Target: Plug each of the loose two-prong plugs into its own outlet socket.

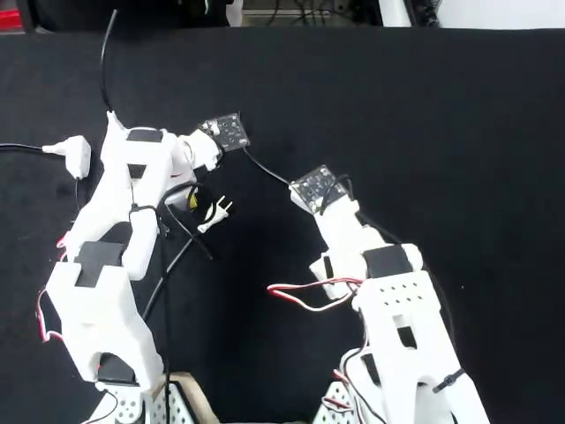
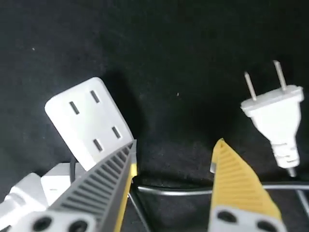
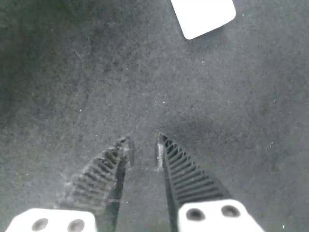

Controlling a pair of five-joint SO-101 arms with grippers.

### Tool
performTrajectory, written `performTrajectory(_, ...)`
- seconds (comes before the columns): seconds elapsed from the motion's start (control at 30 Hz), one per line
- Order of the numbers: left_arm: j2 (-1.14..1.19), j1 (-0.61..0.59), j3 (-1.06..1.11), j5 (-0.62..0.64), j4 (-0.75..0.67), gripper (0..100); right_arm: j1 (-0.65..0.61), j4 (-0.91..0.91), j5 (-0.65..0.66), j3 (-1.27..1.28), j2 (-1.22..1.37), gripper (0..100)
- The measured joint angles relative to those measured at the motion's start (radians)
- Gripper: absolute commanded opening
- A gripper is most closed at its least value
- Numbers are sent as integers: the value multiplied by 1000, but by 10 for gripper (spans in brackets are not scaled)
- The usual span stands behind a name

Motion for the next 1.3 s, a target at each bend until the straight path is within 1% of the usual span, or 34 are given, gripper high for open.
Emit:
performTrajectory(0.07,0,-5,-2,0,11,245,0,0,2,0,0,88)
performTrajectory(0.2,-55,-18,-35,0,103,245,0,0,2,0,0,88)
performTrajectory(0.27,-89,-34,-46,0,106,245,0,0,2,0,0,88)
performTrajectory(0.33,-98,-40,-48,15,72,245,0,0,2,0,0,88)
performTrajectory(0.43,-75,-41,-49,77,-5,246,0,0,2,0,0,88)
performTrajectory(0.6,87,-43,-115,170,-129,245,0,0,2,0,0,88)
performTrajectory(0.73,224,-61,-236,250,-141,245,0,0,2,0,0,88)
performTrajectory(0.87,292,-69,-295,290,-141,241,0,0,2,0,0,87)
performTrajectory(1.03,304,-69,-296,298,-132,124,0,0,2,0,0,87)
performTrajectory(1.17,285,-66,-298,302,-84,26,0,0,2,0,0,87)
performTrajectory(1.3,275,-64,-316,302,-34,27,0,-12,2,0,0,86)
